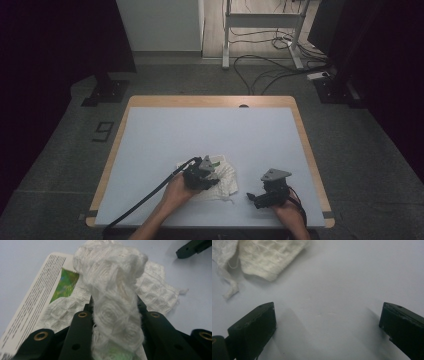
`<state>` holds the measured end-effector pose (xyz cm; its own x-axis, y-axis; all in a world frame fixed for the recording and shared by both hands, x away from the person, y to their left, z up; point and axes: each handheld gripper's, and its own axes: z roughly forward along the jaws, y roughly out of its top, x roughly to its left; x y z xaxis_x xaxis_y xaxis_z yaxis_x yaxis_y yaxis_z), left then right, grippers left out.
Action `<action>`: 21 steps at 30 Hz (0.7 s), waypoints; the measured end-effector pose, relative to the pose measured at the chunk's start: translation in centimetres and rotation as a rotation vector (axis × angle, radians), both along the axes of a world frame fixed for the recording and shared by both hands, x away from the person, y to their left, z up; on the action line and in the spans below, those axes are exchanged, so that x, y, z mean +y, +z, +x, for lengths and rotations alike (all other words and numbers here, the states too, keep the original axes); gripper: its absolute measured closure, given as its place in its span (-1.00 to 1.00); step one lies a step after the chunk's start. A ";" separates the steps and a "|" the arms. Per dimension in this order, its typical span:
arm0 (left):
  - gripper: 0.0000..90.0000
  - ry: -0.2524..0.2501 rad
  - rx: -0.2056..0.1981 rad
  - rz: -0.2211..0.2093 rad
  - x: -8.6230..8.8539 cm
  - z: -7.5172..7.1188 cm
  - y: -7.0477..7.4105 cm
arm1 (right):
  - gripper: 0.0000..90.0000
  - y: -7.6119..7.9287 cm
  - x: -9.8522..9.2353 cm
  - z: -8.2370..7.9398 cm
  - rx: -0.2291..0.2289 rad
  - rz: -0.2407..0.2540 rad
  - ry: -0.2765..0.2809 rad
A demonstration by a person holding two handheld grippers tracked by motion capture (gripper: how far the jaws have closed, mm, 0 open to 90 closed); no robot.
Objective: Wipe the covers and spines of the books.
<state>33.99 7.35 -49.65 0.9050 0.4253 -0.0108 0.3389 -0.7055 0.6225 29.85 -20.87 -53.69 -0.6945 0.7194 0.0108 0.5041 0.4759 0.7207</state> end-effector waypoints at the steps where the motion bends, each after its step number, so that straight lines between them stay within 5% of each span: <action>1: 0.55 -0.005 0.000 0.003 -0.2 0.1 0.0 | -0.99 0.0 0.0 0.0 0.000 0.000 0.000; 12: 0.55 -0.050 -0.009 0.032 -3.5 1.2 0.1 | -0.99 0.0 0.0 0.0 0.000 0.000 -0.001; 21: 0.55 -0.064 0.000 0.023 -4.0 1.6 0.0 | -0.99 0.0 0.0 0.0 0.000 0.000 -0.001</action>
<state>35.55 3.36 -49.63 0.9304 0.3664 -0.0016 0.2924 -0.7399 0.6058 29.85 -20.87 -53.70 -0.6942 0.7197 0.0107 0.5041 0.4755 0.7210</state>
